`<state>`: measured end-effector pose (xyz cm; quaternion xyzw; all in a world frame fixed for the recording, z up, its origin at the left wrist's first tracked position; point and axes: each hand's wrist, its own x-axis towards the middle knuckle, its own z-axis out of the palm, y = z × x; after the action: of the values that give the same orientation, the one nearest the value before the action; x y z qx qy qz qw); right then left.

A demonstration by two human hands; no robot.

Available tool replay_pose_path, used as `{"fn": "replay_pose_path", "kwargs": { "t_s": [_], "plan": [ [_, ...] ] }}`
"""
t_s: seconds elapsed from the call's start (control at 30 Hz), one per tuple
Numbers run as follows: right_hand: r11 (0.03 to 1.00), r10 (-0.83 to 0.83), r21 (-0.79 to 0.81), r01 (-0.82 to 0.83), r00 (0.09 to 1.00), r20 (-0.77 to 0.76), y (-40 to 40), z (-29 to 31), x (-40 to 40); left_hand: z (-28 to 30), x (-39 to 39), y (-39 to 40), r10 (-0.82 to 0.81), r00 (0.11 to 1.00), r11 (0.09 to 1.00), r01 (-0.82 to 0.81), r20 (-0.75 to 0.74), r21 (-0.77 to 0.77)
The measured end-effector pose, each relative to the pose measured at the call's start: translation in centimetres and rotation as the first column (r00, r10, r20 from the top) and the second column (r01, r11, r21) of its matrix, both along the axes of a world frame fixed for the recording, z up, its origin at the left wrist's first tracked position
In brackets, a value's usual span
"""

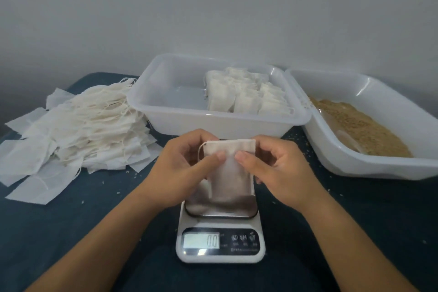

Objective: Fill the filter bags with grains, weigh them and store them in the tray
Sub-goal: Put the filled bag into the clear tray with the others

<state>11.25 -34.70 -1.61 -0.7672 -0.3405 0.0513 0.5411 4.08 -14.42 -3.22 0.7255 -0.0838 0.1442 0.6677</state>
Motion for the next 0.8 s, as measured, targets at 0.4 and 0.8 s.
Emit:
{"fn": "replay_pose_path", "kwargs": {
  "t_s": [0.4,0.8],
  "plan": [
    [0.949,-0.137,-0.281,0.146,0.989,0.052,-0.4,-1.5,2.4,-1.2,0.9,1.7,0.342,0.939,0.874,-0.314,-0.011,0.37],
    [0.902,-0.416,-0.084,0.424,0.904,0.093,-0.7,-3.1,4.9,-0.9,1.9,3.4,0.614,0.773,0.786,-0.617,-0.161,0.04]
  ]
}}
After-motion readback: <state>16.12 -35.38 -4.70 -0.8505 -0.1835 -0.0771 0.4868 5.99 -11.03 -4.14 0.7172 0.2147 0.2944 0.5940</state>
